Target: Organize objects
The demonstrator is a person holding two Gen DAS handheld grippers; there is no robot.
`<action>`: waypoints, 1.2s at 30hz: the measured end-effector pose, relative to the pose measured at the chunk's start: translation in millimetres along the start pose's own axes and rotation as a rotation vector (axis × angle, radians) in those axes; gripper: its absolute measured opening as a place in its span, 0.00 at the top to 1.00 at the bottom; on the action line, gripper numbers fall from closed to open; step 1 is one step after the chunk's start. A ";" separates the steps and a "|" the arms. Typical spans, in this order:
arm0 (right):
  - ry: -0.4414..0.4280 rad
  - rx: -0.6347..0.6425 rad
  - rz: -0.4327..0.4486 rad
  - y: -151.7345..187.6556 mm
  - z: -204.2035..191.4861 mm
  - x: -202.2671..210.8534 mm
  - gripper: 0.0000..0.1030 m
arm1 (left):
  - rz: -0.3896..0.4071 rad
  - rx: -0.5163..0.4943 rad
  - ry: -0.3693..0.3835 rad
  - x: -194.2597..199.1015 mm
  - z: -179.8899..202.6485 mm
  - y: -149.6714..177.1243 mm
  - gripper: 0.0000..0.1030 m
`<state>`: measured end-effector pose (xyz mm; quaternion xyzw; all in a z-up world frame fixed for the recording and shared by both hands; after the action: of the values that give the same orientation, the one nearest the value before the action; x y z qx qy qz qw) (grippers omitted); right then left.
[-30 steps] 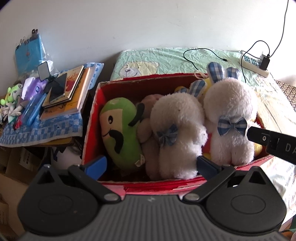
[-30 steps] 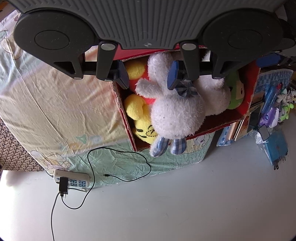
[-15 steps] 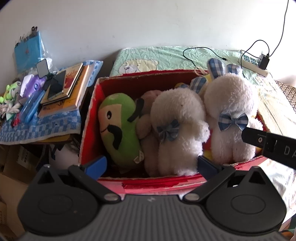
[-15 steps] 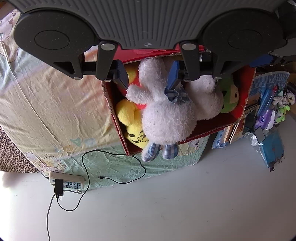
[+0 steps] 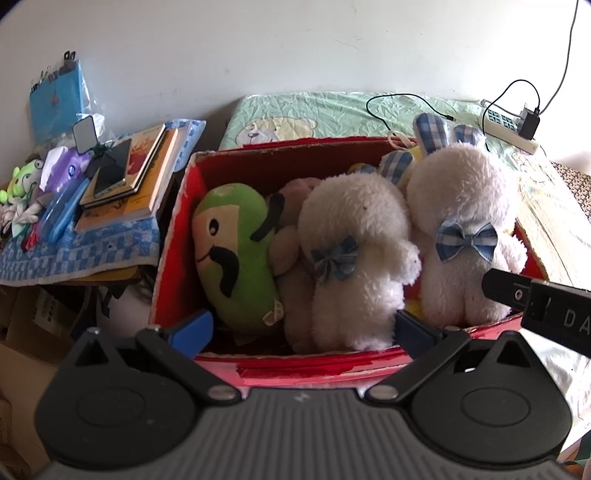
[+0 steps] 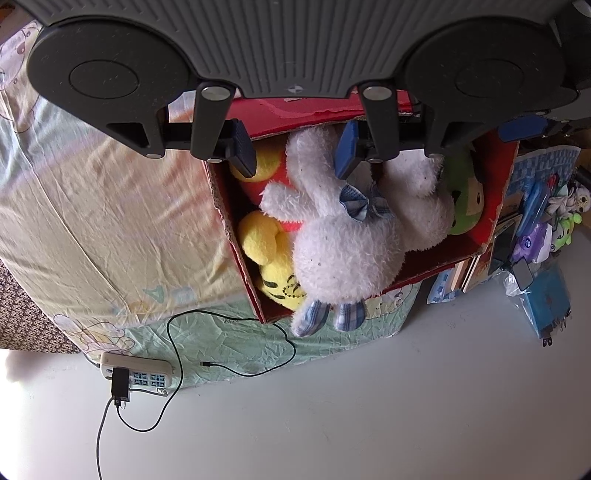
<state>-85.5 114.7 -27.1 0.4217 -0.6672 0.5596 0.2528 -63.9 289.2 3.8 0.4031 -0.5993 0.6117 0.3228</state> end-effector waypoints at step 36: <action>-0.051 0.008 0.075 -5.7 3.7 28.3 0.46 | 0.021 -0.027 -0.032 37.2 2.7 -3.5 0.00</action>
<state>-94.8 103.1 -2.0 0.4116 -0.6866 0.5603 0.2127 -77.9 283.5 38.1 0.4021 -0.6169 0.6003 0.3120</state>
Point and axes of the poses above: each gripper's, at about its wrist camera, not at the fingertips, and x roughly against the way its jaws point, z to its right, y to its underside, the point moved 2 cm from there along -x, roughly the way its jaws point, and after that the axes turned 7 degrees about -z, right-handed, at the moved point
